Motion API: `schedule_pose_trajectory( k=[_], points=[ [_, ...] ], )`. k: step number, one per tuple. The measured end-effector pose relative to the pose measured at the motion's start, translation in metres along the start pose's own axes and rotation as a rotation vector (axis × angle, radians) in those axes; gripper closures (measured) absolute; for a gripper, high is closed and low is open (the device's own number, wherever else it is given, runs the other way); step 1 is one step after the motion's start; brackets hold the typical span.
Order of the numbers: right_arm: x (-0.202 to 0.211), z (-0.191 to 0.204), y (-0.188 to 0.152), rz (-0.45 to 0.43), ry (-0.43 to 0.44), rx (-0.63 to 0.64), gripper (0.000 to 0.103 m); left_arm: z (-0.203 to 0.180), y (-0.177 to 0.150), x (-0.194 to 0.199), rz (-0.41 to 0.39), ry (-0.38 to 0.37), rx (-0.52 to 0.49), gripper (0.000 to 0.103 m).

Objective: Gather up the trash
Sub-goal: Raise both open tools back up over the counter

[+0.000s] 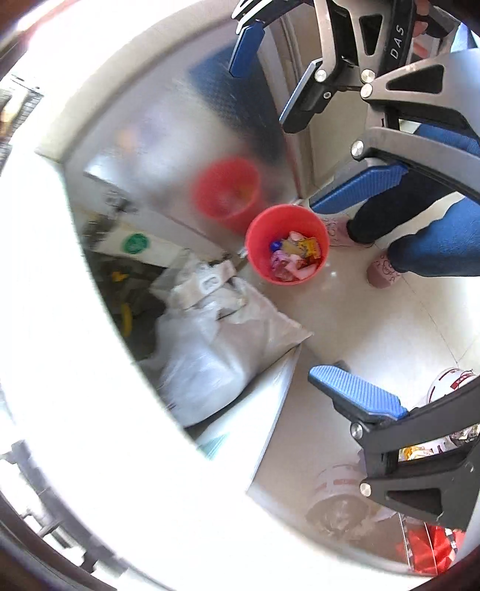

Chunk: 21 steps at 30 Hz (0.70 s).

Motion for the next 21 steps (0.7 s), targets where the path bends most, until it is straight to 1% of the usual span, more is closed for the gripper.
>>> schedule_pose_trajectory(
  k=[5, 10, 13, 18, 21],
  points=[
    [0.062, 0.0, 0.01, -0.088, -0.021, -0.001, 0.015, 0.002, 0.012, 0.059, -0.076, -0.019, 0.009, 0.02],
    [0.108, -0.008, 0.022, -0.163, -0.031, -0.022, 0.014, -0.004, 0.029, 0.104, -0.137, 0.005, -0.025, 0.02],
    [0.131, -0.018, 0.032, -0.203, -0.077, -0.063, 0.011, -0.009, 0.041, 0.123, -0.163, 0.019, -0.037, 0.02],
    [0.154, -0.036, 0.048, -0.237, -0.087, -0.104, 0.011, -0.018, 0.077, 0.152, -0.196, 0.006, -0.06, 0.02],
    [0.166, -0.055, 0.064, -0.264, -0.092, -0.13, 0.011, -0.028, 0.105, 0.164, -0.226, 0.011, -0.074, 0.02]
  ],
)
Point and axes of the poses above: each gripper's, at about its wrist camera, not at the fingertips, and x roughly against the way its jaws point, z to its left, y to its top, the point moved 7 cm from there along -x, roughly the way its jaws point, and after that the axes turned 14 degrees about z, right-handed, at the moved point
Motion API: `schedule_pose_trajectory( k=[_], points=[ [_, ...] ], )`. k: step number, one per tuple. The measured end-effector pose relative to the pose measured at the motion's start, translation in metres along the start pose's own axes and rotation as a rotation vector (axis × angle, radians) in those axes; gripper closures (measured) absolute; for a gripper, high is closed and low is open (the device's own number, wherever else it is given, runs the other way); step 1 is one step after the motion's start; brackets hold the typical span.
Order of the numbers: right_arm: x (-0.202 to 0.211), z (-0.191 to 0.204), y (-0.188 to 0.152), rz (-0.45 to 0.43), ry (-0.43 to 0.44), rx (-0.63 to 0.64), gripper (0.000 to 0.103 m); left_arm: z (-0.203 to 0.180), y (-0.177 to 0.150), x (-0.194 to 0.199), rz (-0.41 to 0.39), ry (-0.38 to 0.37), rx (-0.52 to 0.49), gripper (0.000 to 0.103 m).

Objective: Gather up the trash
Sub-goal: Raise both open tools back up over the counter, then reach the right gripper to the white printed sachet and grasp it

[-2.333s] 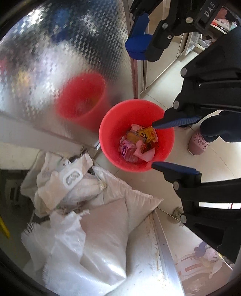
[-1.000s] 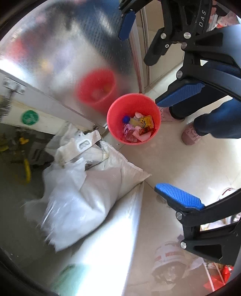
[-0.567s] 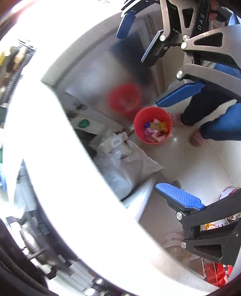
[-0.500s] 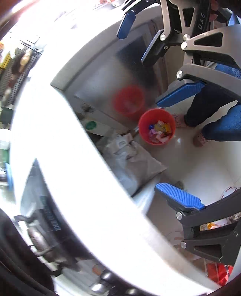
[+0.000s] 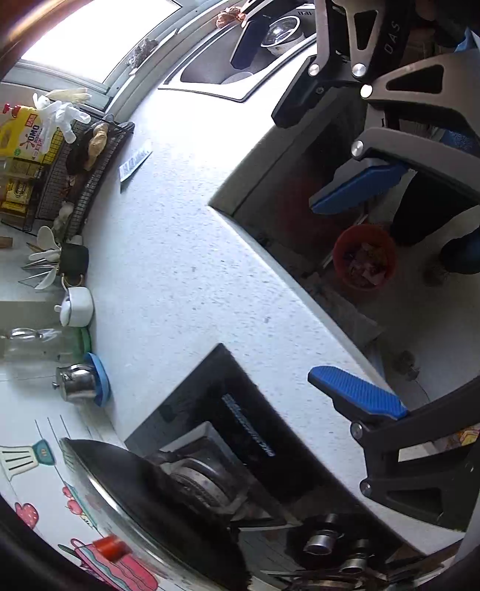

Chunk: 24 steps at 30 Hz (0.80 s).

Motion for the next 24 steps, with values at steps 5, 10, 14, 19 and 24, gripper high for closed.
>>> schedule_pose_trajectory(
  k=[5, 10, 14, 19, 24],
  points=[
    [0.005, -0.033, 0.036, -0.014, 0.0, -0.052, 0.011, -0.018, 0.058, 0.006, -0.022, 0.002, -0.023, 0.02],
    [-0.003, -0.065, 0.072, -0.026, -0.004, -0.075, 0.011, -0.039, 0.116, -0.002, -0.037, 0.003, -0.054, 0.02],
    [-0.012, -0.094, 0.098, -0.028, -0.002, -0.092, 0.011, -0.057, 0.161, -0.012, -0.032, 0.005, -0.064, 0.02],
    [-0.029, -0.131, 0.133, -0.016, -0.002, -0.109, 0.011, -0.081, 0.212, -0.032, -0.013, 0.002, -0.075, 0.02],
    [-0.05, -0.161, 0.158, 0.01, 0.008, -0.113, 0.011, -0.103, 0.255, -0.058, 0.018, 0.007, -0.089, 0.02]
  ],
)
Point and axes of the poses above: each gripper's, at about its wrist camera, not at the fingertips, and x roughly against the way its jaws point, z to its left, y to its top, the point moved 7 cm from there along -x, roughly the way its jaws point, and after that the axes turned 14 degrees about z, right-handed, at the moved point
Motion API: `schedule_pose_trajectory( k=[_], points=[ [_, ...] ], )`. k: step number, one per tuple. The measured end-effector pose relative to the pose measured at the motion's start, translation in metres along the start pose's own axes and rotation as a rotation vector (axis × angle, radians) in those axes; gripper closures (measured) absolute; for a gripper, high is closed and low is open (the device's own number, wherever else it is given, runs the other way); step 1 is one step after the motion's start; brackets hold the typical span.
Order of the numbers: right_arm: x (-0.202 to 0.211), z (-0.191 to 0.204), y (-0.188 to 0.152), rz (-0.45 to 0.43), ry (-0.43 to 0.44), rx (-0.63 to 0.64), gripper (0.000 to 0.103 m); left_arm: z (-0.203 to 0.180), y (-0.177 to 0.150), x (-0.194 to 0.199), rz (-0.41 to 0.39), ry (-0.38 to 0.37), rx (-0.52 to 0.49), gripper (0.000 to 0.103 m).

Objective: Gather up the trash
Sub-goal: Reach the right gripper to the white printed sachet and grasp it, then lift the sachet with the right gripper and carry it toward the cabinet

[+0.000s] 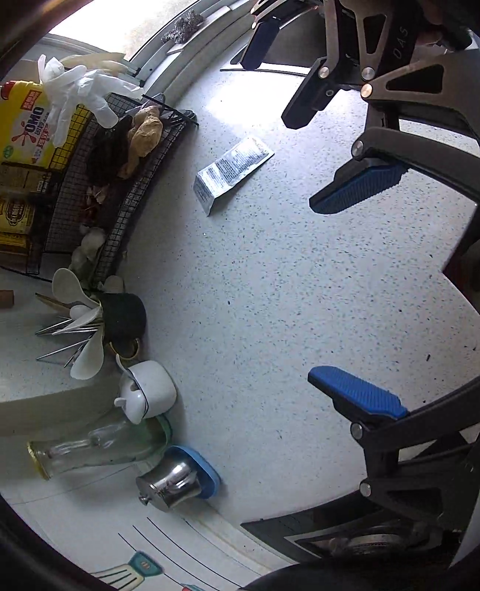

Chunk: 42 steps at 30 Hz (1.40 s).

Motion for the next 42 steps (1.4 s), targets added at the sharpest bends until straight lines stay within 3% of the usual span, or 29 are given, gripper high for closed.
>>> schedule_pose_trajectory(
  k=[14, 29, 34, 35, 37, 39, 42],
  points=[
    [-0.076, -0.052, 0.06, 0.096, 0.057, -0.015, 0.011, -0.026, 0.085, -0.081, 0.091, 0.03, -0.046, 0.02],
    [-0.134, -0.041, 0.079, 0.214, 0.149, 0.071, 0.011, -0.012, 0.109, -0.127, 0.141, 0.056, -0.013, 0.02],
    [-0.137, -0.04, 0.085, 0.204, 0.134, 0.099, 0.011, -0.01, 0.109, -0.132, 0.141, 0.045, -0.001, 0.02],
    [-0.136, -0.039, 0.086, 0.202, 0.132, 0.103, 0.013, -0.01, 0.108, -0.133, 0.142, 0.039, 0.001, 0.02],
    [-0.133, -0.036, 0.086, 0.184, 0.127, 0.118, 0.031, -0.01, 0.105, -0.131, 0.138, 0.026, 0.005, 0.02],
    [-0.129, -0.032, 0.087, 0.176, 0.126, 0.132, 0.04, -0.01, 0.098, -0.128, 0.134, 0.02, 0.001, 0.02],
    [-0.124, -0.023, 0.086, 0.178, 0.156, 0.138, 0.041, -0.01, 0.089, -0.122, 0.138, -0.005, 0.009, 0.02]
  ],
)
Point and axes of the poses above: each gripper's, at about its wrist camera, not at the fingertips, and x roughly against the way its jaws point, z to its left, y to its top, the point moved 7 cm from there along -x, roughly the way its jaws point, and after that the axes turned 14 degrees about z, right-handed, at the moved point
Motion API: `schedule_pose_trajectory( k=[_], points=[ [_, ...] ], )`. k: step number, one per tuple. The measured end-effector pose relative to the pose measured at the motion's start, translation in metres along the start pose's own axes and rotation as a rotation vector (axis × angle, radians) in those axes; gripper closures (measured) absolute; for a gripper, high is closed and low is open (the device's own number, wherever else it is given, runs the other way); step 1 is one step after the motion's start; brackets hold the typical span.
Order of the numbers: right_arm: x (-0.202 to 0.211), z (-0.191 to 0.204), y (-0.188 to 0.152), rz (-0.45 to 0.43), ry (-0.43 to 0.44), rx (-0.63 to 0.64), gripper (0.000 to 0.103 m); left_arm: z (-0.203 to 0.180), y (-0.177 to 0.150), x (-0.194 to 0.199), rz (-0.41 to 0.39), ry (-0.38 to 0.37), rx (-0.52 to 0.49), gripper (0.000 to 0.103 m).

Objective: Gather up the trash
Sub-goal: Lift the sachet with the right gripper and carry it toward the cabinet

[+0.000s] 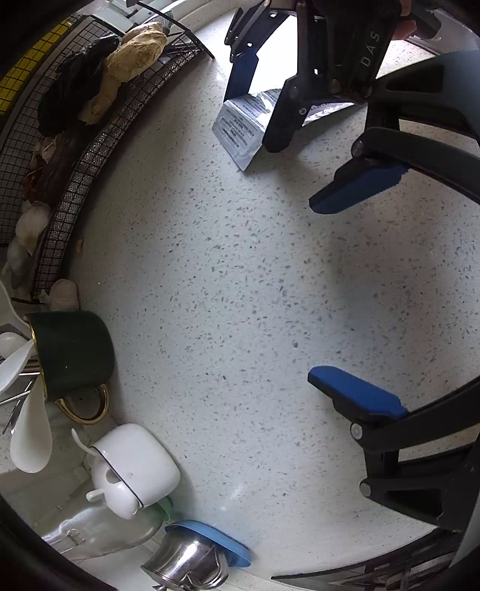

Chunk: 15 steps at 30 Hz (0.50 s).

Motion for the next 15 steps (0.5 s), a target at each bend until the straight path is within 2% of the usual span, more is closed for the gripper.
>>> schedule_pose_trajectory(
  k=[9, 15],
  points=[
    [0.031, 0.022, -0.036, -0.026, 0.004, -0.001, 0.042, 0.002, -0.032, 0.031, -0.051, -0.028, 0.001, 0.02],
    [0.063, 0.034, -0.063, -0.053, -0.014, -0.004, 0.042, 0.008, -0.066, 0.061, -0.092, -0.031, -0.01, 0.02]
  ],
)
Point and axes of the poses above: each gripper's, at about its wrist camera, not at the fingertips, and x roughly against the way its jaws point, z to its left, y to its top, the point moved 7 cm from there along -x, roughly the way its jaws point, and after that the axes turned 14 degrees about z, right-handed, at the moved point
